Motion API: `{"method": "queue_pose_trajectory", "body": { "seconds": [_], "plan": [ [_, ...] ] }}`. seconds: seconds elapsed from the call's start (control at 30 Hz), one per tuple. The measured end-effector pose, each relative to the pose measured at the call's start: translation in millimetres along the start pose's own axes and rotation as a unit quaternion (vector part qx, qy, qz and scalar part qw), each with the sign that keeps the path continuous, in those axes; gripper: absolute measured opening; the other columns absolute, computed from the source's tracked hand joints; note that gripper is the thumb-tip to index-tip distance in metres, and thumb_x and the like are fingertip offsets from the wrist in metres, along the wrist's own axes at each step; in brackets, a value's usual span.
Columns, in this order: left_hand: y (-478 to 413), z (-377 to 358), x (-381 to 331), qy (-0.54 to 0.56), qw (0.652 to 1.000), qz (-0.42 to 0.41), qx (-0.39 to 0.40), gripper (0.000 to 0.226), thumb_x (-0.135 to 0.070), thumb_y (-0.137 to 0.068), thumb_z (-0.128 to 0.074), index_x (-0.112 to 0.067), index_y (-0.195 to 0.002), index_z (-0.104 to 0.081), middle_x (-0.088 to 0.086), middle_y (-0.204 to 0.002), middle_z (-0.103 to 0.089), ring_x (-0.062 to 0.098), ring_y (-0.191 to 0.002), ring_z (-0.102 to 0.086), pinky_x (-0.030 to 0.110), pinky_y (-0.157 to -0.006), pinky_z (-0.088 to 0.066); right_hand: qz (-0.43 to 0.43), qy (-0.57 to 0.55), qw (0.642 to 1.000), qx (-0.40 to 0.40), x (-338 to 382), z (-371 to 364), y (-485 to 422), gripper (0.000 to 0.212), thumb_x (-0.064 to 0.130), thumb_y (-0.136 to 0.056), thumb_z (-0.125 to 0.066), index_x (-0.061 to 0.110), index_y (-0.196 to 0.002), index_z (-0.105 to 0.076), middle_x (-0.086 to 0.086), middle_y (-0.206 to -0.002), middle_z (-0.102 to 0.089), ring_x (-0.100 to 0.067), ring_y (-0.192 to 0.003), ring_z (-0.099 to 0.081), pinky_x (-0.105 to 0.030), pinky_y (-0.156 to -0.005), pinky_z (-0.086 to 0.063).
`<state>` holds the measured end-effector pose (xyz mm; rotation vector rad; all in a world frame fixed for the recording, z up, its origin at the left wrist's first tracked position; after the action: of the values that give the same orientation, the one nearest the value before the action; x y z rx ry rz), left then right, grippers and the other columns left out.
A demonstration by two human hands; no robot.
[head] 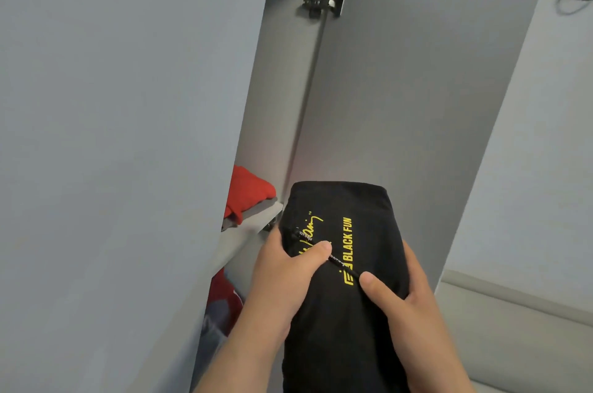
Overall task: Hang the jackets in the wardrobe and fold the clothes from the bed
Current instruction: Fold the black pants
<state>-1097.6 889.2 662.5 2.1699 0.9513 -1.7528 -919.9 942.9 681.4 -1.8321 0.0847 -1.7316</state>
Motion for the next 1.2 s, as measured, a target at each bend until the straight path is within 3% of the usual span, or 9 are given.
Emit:
{"method": "queue_pose_trajectory", "body": {
  "seconds": [0.17,0.3,0.57,0.7,0.8,0.87,1.0,1.1,1.2],
  "plan": [
    [-36.2,-0.9,-2.9,0.002,0.999,-0.027,-0.030,0.055,-0.047,-0.059,-0.071,-0.043,-0.113,-0.063,-0.019,-0.108,-0.070,0.010,-0.104,-0.066,0.042,-0.093,-0.054,0.019,-0.019,0.999,0.032,-7.2,-7.3,-51.4,0.065,0.007,-0.077,-0.072,0.030,-0.134,-0.053,0.011,-0.120,-0.069,-0.005,-0.105,-0.067,-0.012,-0.071,-0.054],
    [-67.2,-3.8,-20.2,-0.009,0.995,-0.087,-0.050,0.053,-0.044,-0.059,-0.071,-0.041,-0.112,-0.064,-0.015,-0.108,-0.072,0.011,-0.103,-0.068,0.044,-0.093,-0.053,0.054,-0.061,0.994,0.069,-9.0,-18.0,-99.4,0.068,0.005,-0.075,-0.070,0.030,-0.135,-0.053,0.015,-0.119,-0.069,-0.003,-0.108,-0.066,-0.011,-0.072,-0.053],
    [-121.8,-3.7,-49.5,-0.032,0.984,-0.148,-0.096,0.033,-0.010,-0.083,-0.070,-0.031,-0.109,-0.068,-0.003,-0.107,-0.074,0.019,-0.100,-0.071,0.045,-0.092,-0.054,0.061,-0.169,0.977,0.114,-37.4,-49.8,-190.5,0.064,-0.002,-0.076,-0.070,0.036,-0.126,-0.057,0.020,-0.109,-0.072,0.004,-0.097,-0.067,-0.007,-0.066,-0.051],
    [-132.5,12.2,-56.7,-0.020,0.980,-0.155,-0.125,0.032,-0.006,-0.087,-0.064,-0.033,-0.103,-0.071,0.000,-0.105,-0.075,0.019,-0.096,-0.072,0.032,-0.077,-0.059,0.031,-0.221,0.963,0.153,-48.4,-81.6,-214.7,0.058,-0.004,-0.080,-0.069,0.038,-0.119,-0.060,0.021,-0.103,-0.073,0.003,-0.093,-0.069,-0.008,-0.062,-0.052],
    [-135.4,31.0,-63.6,0.049,0.975,-0.157,-0.147,0.028,-0.004,-0.079,-0.063,-0.018,-0.101,-0.074,0.010,-0.102,-0.075,0.023,-0.093,-0.073,0.027,-0.067,-0.058,0.016,-0.257,0.954,0.155,-49.1,-104.3,-231.9,0.055,-0.003,-0.083,-0.069,0.036,-0.122,-0.061,0.020,-0.102,-0.073,0.002,-0.090,-0.070,-0.008,-0.060,-0.051],
    [-132.1,45.5,-65.7,0.060,0.966,-0.169,-0.188,0.029,-0.002,-0.075,-0.064,-0.014,-0.100,-0.072,0.008,-0.096,-0.076,0.018,-0.087,-0.074,0.020,-0.060,-0.056,0.017,-0.279,0.946,0.164,-46.0,-122.9,-240.5,0.056,0.001,-0.084,-0.069,0.037,-0.125,-0.060,0.015,-0.110,-0.073,-0.004,-0.097,-0.070,-0.015,-0.067,-0.055],
    [-120.5,67.1,-57.6,-0.078,0.936,-0.168,-0.299,0.049,0.006,-0.081,-0.069,-0.023,-0.120,-0.061,-0.005,-0.104,-0.074,0.004,-0.088,-0.070,0.009,-0.062,-0.049,0.025,-0.326,0.931,0.163,-34.3,-161.8,-256.2,0.060,0.000,-0.085,-0.067,0.038,-0.130,-0.057,0.009,-0.118,-0.070,-0.013,-0.106,-0.069,-0.033,-0.082,-0.059],
    [-104.9,80.2,-45.6,-0.155,0.888,-0.151,-0.406,0.069,0.000,-0.073,-0.079,-0.017,-0.135,-0.053,0.002,-0.122,-0.064,0.015,-0.100,-0.062,0.018,-0.074,-0.045,0.018,-0.350,0.929,0.122,-32.0,-185.2,-267.7,0.061,0.005,-0.084,-0.070,0.042,-0.130,-0.055,0.015,-0.120,-0.068,-0.009,-0.108,-0.067,-0.035,-0.086,-0.059],
    [-94.0,86.8,-45.9,-0.172,0.861,-0.173,-0.447,0.068,0.007,-0.070,-0.080,-0.005,-0.132,-0.054,0.013,-0.123,-0.059,-0.005,-0.082,-0.063,0.006,-0.065,-0.043,-0.030,-0.398,0.914,0.072,-37.8,-209.7,-274.5,0.065,0.006,-0.083,-0.071,0.035,-0.137,-0.049,0.009,-0.126,-0.065,-0.014,-0.113,-0.064,-0.042,-0.095,-0.055]
  ]
}}
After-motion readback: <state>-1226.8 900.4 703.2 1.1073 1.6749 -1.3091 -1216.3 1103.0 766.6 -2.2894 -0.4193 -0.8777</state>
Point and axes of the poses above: each hand's wrist, its own y-axis away from the middle knuckle, its own z-axis out of the back of the hand, x = y × z, the point moved 9 cm from there along -y, towards the middle knuckle
